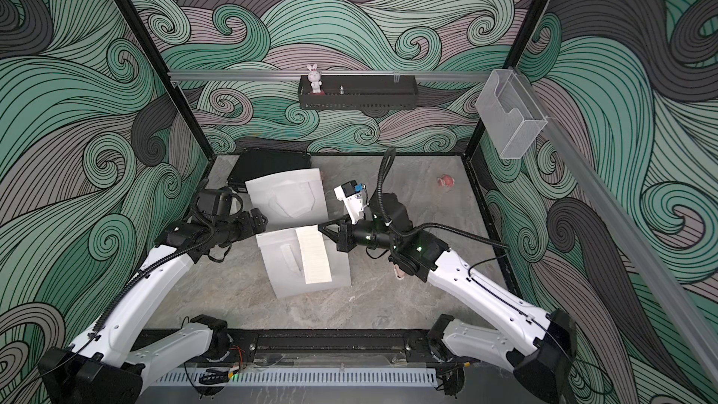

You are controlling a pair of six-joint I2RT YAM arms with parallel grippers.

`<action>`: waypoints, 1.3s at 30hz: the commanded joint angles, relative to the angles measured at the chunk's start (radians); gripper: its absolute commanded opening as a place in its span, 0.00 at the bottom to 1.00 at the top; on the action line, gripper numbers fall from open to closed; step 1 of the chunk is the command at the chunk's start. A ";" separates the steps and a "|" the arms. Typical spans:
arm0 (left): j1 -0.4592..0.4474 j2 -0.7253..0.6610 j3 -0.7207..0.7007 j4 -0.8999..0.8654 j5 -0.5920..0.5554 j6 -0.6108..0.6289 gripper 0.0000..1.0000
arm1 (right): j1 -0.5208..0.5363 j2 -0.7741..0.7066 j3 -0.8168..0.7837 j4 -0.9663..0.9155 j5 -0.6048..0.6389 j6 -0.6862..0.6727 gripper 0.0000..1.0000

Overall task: Staple the receipts to the bags
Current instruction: Adjust the takeout bag at the center of the board.

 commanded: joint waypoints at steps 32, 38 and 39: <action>-0.118 -0.032 0.127 -0.054 -0.009 0.157 0.80 | -0.081 0.082 -0.021 0.117 -0.038 -0.098 0.00; -0.117 -0.065 0.171 -0.047 0.179 0.300 0.68 | -0.015 0.129 -0.011 0.167 0.005 -0.064 0.00; -0.116 -0.063 0.176 -0.043 0.212 0.312 0.66 | -0.007 0.137 -0.009 0.173 0.012 -0.059 0.00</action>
